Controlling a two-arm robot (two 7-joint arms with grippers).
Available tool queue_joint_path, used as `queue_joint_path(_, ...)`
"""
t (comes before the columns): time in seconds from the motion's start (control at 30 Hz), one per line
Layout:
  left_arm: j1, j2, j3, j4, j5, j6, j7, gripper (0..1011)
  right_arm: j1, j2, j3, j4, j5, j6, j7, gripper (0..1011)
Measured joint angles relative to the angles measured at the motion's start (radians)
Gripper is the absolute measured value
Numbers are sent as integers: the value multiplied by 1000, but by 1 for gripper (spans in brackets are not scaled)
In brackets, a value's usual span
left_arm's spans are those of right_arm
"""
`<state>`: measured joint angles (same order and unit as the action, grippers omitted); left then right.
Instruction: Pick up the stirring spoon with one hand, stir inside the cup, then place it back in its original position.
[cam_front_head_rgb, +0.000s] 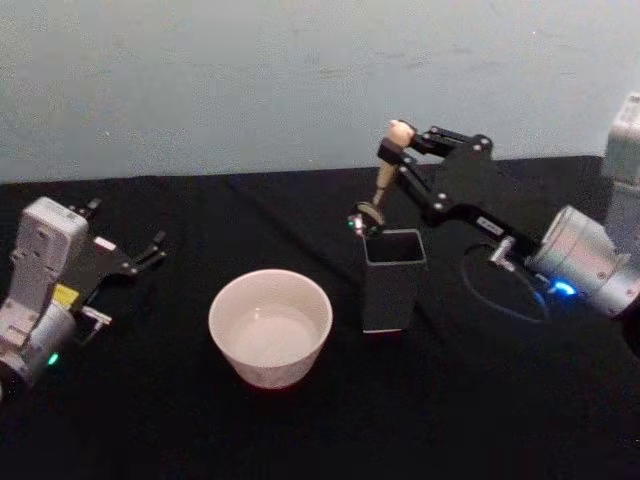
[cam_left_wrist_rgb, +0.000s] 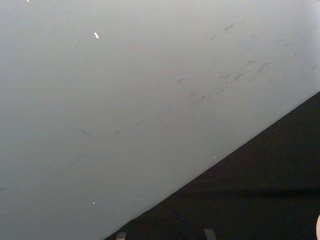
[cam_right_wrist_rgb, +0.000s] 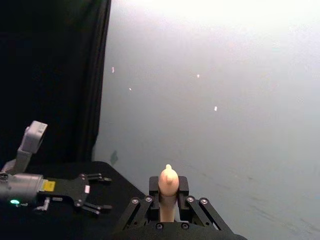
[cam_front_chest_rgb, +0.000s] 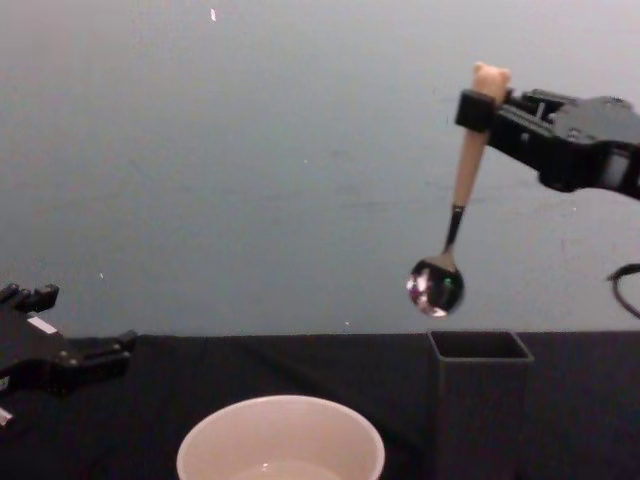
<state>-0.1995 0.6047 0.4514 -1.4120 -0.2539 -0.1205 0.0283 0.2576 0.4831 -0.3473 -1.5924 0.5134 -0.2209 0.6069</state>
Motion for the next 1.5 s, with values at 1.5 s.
queue_joint_path(1.5,0,0,0,0,0,0,0,1001,72,0,-67,249,13,20,88,209)
